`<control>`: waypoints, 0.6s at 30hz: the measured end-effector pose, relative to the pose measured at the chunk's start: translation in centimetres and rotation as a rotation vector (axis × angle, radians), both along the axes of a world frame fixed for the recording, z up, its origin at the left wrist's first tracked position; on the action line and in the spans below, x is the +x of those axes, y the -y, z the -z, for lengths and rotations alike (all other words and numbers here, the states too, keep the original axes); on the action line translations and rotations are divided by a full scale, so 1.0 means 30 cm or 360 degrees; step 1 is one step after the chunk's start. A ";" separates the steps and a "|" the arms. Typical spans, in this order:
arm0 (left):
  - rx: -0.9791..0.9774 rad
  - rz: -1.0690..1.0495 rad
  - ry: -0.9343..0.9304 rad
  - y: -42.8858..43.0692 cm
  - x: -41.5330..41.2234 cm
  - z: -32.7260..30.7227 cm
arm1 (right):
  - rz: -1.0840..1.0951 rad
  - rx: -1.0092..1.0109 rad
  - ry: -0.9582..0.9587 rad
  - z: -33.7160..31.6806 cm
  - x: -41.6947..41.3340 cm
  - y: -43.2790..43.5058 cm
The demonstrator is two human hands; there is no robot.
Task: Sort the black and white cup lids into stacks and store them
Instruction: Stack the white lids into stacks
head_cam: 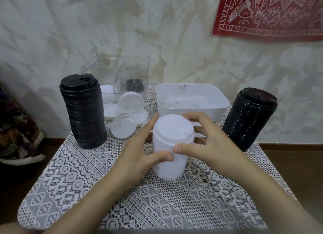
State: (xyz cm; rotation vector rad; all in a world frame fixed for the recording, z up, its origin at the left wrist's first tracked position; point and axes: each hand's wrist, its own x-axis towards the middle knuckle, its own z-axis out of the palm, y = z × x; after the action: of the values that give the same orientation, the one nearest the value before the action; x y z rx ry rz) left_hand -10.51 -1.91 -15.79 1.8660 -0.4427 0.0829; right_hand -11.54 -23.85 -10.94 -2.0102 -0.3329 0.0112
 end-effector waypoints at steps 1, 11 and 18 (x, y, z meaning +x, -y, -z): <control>0.0012 -0.0008 0.0012 -0.001 -0.001 -0.001 | 0.0019 -0.0012 0.0014 0.001 0.001 -0.003; -0.0055 0.0074 0.0010 -0.010 -0.005 -0.014 | -0.0090 0.0095 -0.0053 -0.012 -0.008 0.023; -0.0235 0.0074 0.0003 -0.003 0.007 -0.021 | -0.0084 0.0157 -0.0140 -0.033 0.012 0.020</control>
State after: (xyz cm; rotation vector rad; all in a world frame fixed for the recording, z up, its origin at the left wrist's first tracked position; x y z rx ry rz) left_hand -10.31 -1.82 -15.15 1.7102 -0.4690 0.0836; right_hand -11.19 -24.45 -9.96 -1.8965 -0.3240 0.1141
